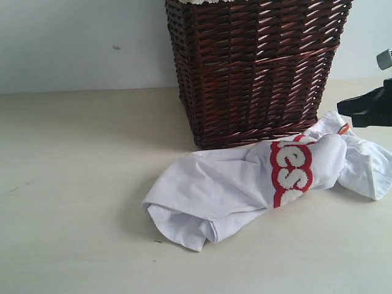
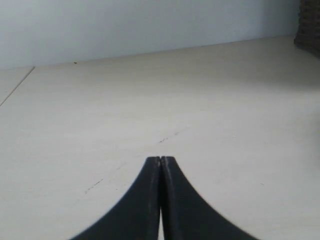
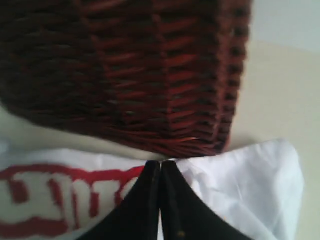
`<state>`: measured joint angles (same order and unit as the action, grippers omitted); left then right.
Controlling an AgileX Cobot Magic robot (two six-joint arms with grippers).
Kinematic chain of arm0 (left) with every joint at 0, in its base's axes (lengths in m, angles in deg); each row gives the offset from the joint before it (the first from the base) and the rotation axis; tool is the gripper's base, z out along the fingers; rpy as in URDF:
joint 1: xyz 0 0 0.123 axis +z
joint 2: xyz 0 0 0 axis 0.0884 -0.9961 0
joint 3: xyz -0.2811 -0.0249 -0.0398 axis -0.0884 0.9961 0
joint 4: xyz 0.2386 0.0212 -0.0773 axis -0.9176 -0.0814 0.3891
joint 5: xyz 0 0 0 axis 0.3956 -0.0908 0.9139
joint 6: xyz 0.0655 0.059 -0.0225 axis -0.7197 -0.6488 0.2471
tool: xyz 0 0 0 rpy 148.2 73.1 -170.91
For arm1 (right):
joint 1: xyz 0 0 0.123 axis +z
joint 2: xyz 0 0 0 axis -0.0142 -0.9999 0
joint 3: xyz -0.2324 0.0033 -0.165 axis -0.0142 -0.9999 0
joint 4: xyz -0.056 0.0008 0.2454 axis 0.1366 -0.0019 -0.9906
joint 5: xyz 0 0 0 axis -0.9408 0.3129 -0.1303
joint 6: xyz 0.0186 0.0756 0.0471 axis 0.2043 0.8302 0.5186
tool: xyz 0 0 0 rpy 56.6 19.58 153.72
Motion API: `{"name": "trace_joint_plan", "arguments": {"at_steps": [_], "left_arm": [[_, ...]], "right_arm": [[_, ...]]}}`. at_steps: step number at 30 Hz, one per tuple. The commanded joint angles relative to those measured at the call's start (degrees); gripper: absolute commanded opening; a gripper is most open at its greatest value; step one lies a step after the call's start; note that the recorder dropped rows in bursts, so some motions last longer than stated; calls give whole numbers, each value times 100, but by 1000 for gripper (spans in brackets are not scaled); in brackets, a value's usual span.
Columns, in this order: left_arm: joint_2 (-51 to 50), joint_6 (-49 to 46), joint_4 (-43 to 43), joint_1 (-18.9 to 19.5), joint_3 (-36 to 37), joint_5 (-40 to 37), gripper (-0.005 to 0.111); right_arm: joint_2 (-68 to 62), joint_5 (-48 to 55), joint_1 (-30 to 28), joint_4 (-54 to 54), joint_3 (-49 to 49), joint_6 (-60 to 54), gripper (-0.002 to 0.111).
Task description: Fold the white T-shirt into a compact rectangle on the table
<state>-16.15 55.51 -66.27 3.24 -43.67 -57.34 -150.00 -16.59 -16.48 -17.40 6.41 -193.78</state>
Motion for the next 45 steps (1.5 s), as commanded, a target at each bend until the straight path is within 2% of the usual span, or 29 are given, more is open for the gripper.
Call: {"name": "trace_joint_plan", "arguments": {"at_steps": [1, 3, 5, 11, 13, 14, 16, 17, 18, 19, 20, 23, 26, 30, 33, 38, 45], "left_arm": [[35, -6, 19, -28, -3, 32, 0], [35, -6, 19, -28, -3, 32, 0], [35, -6, 19, -28, -3, 32, 0], [35, -6, 19, -28, -3, 32, 0], [35, -6, 19, -28, -3, 32, 0], [35, -6, 19, -28, -3, 32, 0], [35, -6, 19, -28, -3, 32, 0], [35, -6, 19, -28, -3, 32, 0], [35, -6, 19, -28, -3, 32, 0], [35, -6, 19, -28, -3, 32, 0], [35, -6, 19, -28, -3, 32, 0], [35, -6, 19, -28, -3, 32, 0], [35, -6, 19, -28, -3, 32, 0], [35, -6, 19, -28, -3, 32, 0], [35, -6, 19, -28, -3, 32, 0], [35, -6, 19, -28, -3, 32, 0], [35, -6, 19, -28, -3, 32, 0]], "right_arm": [[270, 725, -7, 2792, 11, 612, 23], [194, 1180, -7, 3801, 11, 903, 42], [138, 1218, -7, 4001, -81, 1337, 53], [-276, 810, -7, 3464, -256, 1496, 55], [-547, 704, -7, 2934, -256, 1382, 55], [-632, 692, -7, 2616, -256, 1247, 53], [-788, 899, -7, 1695, -256, 829, 37], [-776, 1291, -7, 1345, -256, 760, 17], [-738, 1532, -7, 1291, -256, 760, 6], [-638, 1942, -7, 1280, -256, 771, 0], [-521, 2311, -7, 1374, -256, 771, 0], [-229, 2573, -7, 1788, -256, 947, 0], [136, 2573, -7, 2905, -256, 1768, 0], [578, 2573, -7, 4356, -256, 1827, 0], [910, 2573, -7, 5023, -269, 1772, 0], [1404, 2573, -7, 5422, -319, 1772, 0], [1990, 2573, -7, 5847, -1132, 1772, 0]]}}
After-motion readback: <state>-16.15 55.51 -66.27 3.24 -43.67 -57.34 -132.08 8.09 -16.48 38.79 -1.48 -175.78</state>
